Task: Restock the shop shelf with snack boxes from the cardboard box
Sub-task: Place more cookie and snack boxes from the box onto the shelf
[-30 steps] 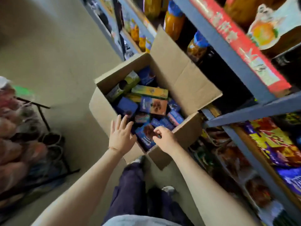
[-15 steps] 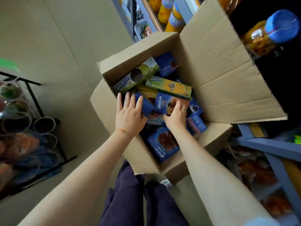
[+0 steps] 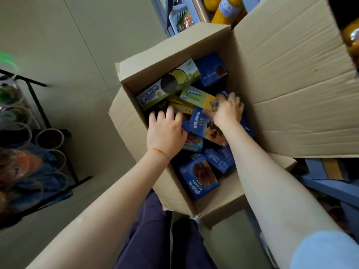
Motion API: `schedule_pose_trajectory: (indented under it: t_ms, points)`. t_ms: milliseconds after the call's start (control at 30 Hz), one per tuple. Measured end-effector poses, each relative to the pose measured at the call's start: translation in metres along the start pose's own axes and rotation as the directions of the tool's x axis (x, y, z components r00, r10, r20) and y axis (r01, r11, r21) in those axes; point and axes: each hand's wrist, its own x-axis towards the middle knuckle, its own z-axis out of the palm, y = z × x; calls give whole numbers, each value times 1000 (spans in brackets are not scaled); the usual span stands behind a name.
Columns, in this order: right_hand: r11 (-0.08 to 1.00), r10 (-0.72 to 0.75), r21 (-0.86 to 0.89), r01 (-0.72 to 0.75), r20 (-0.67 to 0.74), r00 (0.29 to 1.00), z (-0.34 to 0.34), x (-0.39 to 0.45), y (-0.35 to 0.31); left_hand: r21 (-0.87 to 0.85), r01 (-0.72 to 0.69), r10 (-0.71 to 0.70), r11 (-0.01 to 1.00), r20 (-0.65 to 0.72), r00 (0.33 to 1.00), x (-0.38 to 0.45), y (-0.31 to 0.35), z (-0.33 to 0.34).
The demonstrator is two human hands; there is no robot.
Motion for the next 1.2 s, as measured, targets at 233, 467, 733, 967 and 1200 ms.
schedule_pose_trajectory:
  t_ms: [233,467,733,967,1200]
  points:
    - [986,-169,-42,163,-216,962,-30,-22,6,-57,1,-2,998,-17,1000,1,-1,-5]
    - [613,328,761,-213,0,945,-116,-108,17,-765,86,-139,638,-5,990,-15,21,-57]
    - [-99,151,958,-269,282,948,-228,-240,37,-906,341,414,-250,218,884,-69,107,-219]
    - [103,444,990,94,-131,886,-316,-339,104,-983,-50,452,-179,-127,883,-141,179,-317]
    - [143,613,902,408,-405,678,-365,-457,178,-865,-500,705,43,-329,629,-209,275,-364]
